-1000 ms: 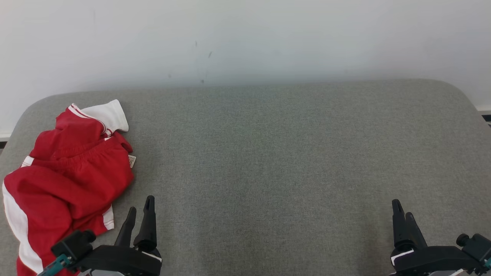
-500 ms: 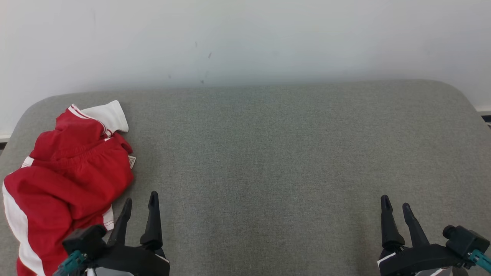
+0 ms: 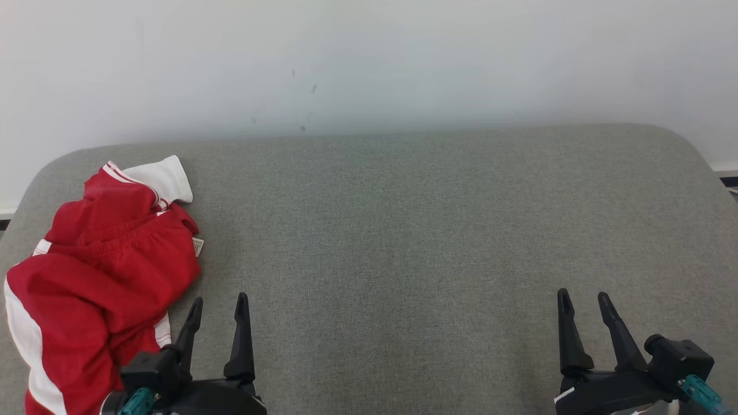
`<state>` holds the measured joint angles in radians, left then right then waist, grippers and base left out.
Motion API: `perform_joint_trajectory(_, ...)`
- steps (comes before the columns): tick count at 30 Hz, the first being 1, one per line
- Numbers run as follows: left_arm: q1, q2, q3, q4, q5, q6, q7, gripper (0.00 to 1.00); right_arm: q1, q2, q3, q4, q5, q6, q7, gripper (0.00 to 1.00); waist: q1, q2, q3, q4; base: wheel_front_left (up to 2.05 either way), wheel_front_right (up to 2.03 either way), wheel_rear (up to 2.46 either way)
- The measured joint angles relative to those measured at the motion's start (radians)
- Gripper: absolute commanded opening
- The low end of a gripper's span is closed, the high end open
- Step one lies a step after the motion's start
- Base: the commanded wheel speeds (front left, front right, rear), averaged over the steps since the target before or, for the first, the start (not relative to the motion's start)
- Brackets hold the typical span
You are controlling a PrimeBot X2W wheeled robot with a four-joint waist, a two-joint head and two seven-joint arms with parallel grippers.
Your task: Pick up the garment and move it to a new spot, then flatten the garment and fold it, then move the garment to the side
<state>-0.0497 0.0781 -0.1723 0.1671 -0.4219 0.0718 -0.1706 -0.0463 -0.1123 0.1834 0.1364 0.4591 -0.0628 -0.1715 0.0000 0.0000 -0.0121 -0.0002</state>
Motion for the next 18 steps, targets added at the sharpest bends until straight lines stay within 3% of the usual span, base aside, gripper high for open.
perform_joint_trajectory(18, 0.021, -0.002, -0.032, -0.007, 0.215, 0.037, -0.072, 1.00, 0.005, -0.021, 0.061, -0.038, -0.273, -0.027, -0.070, 1.00, 0.0000, 0.0000, -0.007, 0.000, 0.00, 0.00, 0.00)
